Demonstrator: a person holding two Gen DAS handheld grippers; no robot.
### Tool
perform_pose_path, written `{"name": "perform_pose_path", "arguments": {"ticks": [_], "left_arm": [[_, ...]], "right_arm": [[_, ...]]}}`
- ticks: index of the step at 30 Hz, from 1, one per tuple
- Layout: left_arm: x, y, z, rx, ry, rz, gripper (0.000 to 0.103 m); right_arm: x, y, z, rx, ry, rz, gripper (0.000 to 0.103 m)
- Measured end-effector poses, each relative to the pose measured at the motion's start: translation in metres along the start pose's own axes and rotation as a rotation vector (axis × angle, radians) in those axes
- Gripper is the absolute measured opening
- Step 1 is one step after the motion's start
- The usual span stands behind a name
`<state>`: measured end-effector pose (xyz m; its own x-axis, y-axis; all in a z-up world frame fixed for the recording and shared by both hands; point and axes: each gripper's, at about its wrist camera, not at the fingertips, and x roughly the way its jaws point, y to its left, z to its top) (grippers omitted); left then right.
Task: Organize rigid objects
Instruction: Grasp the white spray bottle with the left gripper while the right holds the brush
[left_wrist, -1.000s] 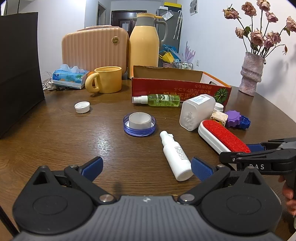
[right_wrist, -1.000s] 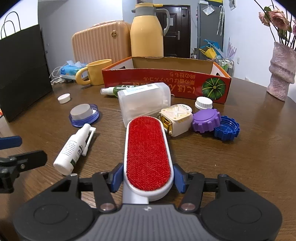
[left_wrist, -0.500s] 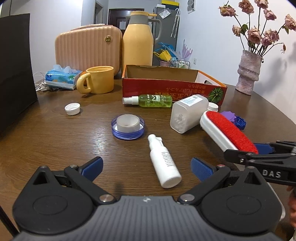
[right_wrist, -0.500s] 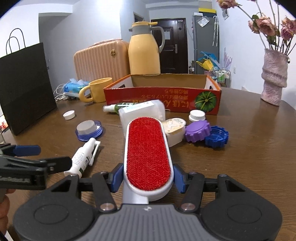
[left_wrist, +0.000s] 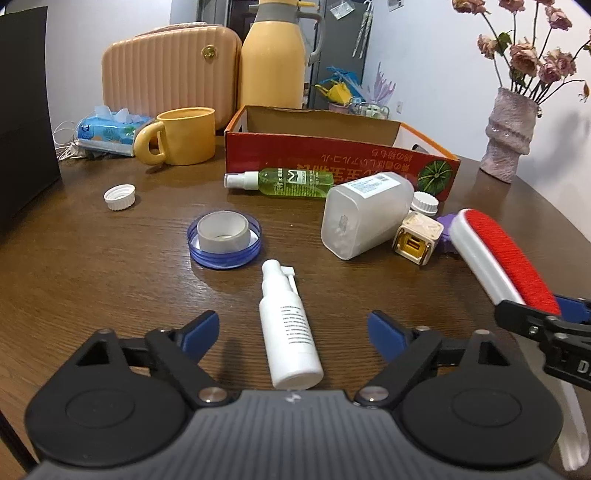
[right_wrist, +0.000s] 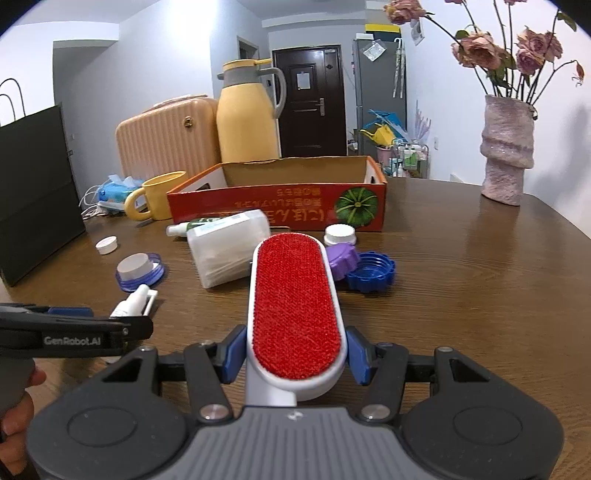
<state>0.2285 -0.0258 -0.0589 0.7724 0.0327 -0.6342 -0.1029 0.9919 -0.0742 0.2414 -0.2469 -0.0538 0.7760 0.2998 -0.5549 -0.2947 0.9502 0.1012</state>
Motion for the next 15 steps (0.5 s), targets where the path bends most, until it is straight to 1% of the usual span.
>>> {"name": "perform_pose_path", "arguments": {"ticks": [3,7,9,10,12,13,14,15], "left_arm": [[0.005,-0.002,0.000,-0.008,0.008,0.018,0.088],[0.010,-0.003,0.001,-0.015,0.021,0.045,0.076],[0.013,-0.004,0.002,-0.020,0.034,0.048,0.068],[0.014,-0.003,0.002,-0.022,0.039,0.048,0.061],[0.016,-0.003,0.001,-0.025,0.047,0.047,0.054],[0.015,-0.003,0.001,-0.022,0.042,0.054,0.047],[0.014,-0.003,0.001,-0.023,0.041,0.053,0.037],[0.014,-0.002,0.000,-0.025,0.043,0.046,0.032]], "right_arm": [[-0.001,-0.003,-0.001,0.004,-0.003,-0.005,0.055],[-0.002,-0.005,-0.002,0.007,-0.005,-0.004,0.055],[-0.003,-0.005,-0.002,0.007,-0.007,-0.004,0.055],[-0.003,-0.004,-0.002,0.007,-0.008,-0.004,0.055],[-0.004,-0.003,-0.002,0.006,-0.010,-0.005,0.055],[-0.004,-0.003,-0.002,0.005,-0.010,-0.006,0.055],[-0.005,-0.003,-0.002,0.005,-0.010,-0.006,0.055],[-0.005,-0.003,-0.002,0.004,-0.010,-0.006,0.055]]}}
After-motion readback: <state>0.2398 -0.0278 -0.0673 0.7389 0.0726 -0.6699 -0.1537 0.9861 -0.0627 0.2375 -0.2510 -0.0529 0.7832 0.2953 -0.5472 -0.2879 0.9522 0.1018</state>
